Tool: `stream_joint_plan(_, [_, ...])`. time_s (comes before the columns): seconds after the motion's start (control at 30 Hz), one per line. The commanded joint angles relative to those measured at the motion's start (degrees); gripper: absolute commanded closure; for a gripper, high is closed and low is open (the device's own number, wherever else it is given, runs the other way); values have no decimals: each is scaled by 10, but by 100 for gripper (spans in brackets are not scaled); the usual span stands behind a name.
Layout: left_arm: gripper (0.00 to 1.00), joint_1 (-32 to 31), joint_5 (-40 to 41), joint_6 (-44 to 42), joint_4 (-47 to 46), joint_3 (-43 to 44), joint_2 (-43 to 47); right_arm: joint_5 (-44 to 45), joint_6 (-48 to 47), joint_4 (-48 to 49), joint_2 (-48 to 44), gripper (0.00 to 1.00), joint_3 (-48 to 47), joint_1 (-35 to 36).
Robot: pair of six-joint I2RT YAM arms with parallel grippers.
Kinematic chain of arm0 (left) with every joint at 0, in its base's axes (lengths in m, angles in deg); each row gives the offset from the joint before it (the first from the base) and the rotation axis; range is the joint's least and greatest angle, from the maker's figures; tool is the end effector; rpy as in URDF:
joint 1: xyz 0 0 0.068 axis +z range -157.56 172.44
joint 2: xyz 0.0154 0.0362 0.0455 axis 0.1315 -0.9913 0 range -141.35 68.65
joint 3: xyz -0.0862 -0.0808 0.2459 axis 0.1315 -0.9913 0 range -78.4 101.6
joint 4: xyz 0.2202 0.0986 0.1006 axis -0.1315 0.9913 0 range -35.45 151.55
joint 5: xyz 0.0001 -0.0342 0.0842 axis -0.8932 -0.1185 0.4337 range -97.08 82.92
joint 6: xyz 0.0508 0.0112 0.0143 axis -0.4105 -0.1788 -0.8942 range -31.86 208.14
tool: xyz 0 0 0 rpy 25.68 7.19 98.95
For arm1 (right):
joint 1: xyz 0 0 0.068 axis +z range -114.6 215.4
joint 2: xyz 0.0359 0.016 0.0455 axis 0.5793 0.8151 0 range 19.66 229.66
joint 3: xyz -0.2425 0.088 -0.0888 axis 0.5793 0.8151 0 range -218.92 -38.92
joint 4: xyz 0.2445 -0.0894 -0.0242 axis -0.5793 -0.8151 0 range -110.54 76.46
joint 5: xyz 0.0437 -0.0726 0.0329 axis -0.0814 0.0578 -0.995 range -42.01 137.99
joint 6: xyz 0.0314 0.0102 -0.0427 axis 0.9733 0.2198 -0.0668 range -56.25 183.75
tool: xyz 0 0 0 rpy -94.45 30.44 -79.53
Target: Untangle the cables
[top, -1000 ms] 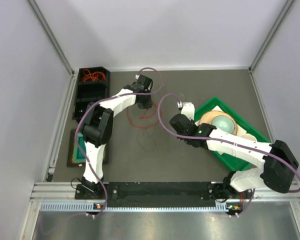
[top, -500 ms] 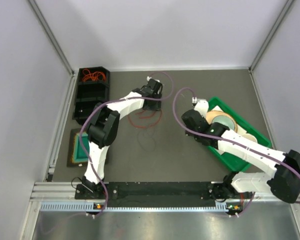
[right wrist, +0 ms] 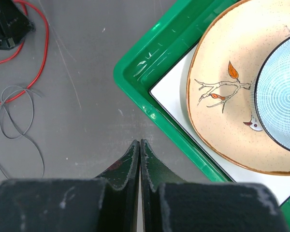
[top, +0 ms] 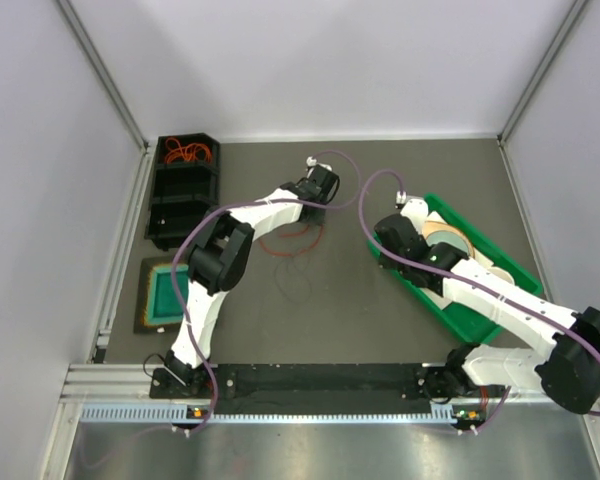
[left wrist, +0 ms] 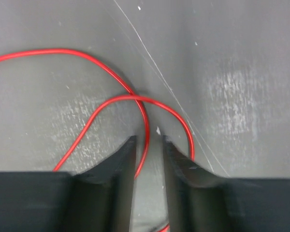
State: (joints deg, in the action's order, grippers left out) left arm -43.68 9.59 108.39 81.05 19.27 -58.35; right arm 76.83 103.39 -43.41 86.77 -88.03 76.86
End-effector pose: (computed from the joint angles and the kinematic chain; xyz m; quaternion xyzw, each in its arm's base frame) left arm 0.3958 -0.2762 0.1672 0.0884 0.9426 -0.0152 0.3216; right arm 0.1908 0.1456 0.2600 0.0751 0.9051 0.0497 0.4156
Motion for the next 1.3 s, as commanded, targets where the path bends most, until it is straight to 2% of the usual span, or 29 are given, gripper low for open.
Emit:
stream_joint_plan(0.0, [77,3,24,-3,3,16,-19,-5,4,2,-10,100,4,-3])
stream_joint_plan(0.03, [93,3,28,-3,7,18,-21,-5,4,2,-10,100,5,-4])
stream_joint_plan(0.07, [100,3,34,-2,10,20,-24,-5,4,1,-10,100,4,-3])
stream_joint_plan(0.23, [100,8,45,-16,20,33,-5,-2,4,1,-14,100,6,-3])
stream_joint_plan(0.57, [100,27,21,-28,25,52,112,2,7,0,-16,100,7,-3])
stream_joint_plan(0.67, [100,29,-32,-24,27,48,142,2,8,1,-16,100,8,-3])
stream_joint_plan(0.73, [100,28,-117,-15,9,22,151,1,8,2,-15,100,10,-3])
stream_joint_plan(0.8, [100,26,-156,0,0,-8,152,0,11,3,-12,100,11,-3])
stream_joint_plan(1.0, [98,24,-156,23,-8,-40,120,-2,12,1,-15,100,12,-3])
stream_joint_plan(1.03, [88,22,-144,24,-5,-38,113,-2,11,0,-15,100,12,-3])
stream_joint_plan(1.07, [66,20,-105,24,1,-35,110,-2,10,0,-15,100,12,-3])
stream_joint_plan(1.13, [38,17,-73,18,4,-32,101,-2,9,-1,-15,100,12,-3])
stream_joint_plan(1.17, [18,14,-62,16,5,-31,98,-4,8,-1,-13,100,11,-2])
stream_joint_plan(1.23, [2,11,-52,8,6,-29,89,-6,9,1,-12,100,11,-3])
stream_joint_plan(1.27, [1,6,-50,3,7,-28,85,-8,9,0,-10,100,10,-3])
